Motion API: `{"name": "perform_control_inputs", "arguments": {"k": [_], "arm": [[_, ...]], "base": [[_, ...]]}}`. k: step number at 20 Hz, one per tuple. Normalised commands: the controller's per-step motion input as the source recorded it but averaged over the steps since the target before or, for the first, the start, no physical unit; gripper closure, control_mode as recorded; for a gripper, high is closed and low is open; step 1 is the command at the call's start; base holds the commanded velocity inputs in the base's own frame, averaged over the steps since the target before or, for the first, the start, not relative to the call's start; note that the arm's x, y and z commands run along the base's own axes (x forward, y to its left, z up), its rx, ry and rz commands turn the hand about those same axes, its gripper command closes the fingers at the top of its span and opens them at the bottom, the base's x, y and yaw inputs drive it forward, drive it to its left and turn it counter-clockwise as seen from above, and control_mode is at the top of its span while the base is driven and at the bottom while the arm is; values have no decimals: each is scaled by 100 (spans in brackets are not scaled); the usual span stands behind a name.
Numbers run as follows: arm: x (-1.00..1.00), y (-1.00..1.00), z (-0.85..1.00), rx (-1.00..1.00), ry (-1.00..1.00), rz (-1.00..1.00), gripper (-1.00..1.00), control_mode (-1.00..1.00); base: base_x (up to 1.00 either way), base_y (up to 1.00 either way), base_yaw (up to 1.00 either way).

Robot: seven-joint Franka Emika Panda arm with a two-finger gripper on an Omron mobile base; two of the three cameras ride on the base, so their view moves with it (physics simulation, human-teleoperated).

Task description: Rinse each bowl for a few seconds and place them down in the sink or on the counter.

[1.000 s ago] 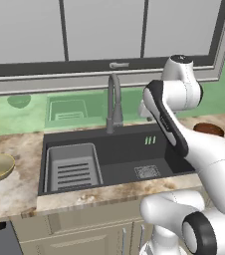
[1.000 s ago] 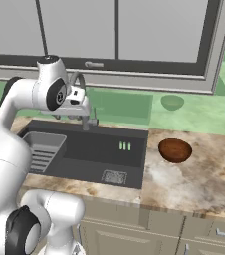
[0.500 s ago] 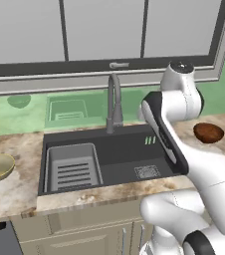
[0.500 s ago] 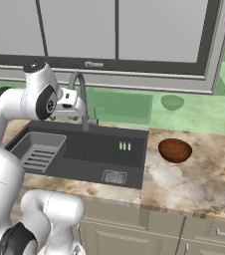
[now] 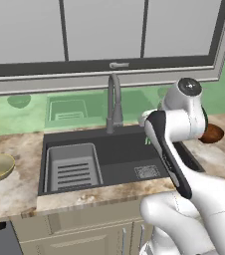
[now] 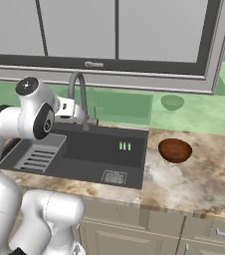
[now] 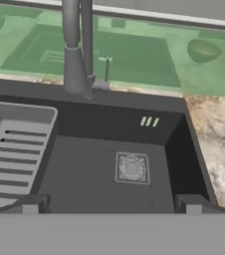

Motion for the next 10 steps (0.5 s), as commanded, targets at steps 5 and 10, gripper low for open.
{"name": "perform_control_inputs", "arguments": {"k": [5,10], "arm": [[0,-7,-10,0,-11,1,-100,-100],[4,-11,-6,1,-6,3,-100,-100]], "base": [[0,0,0],[0,0,0]]}}
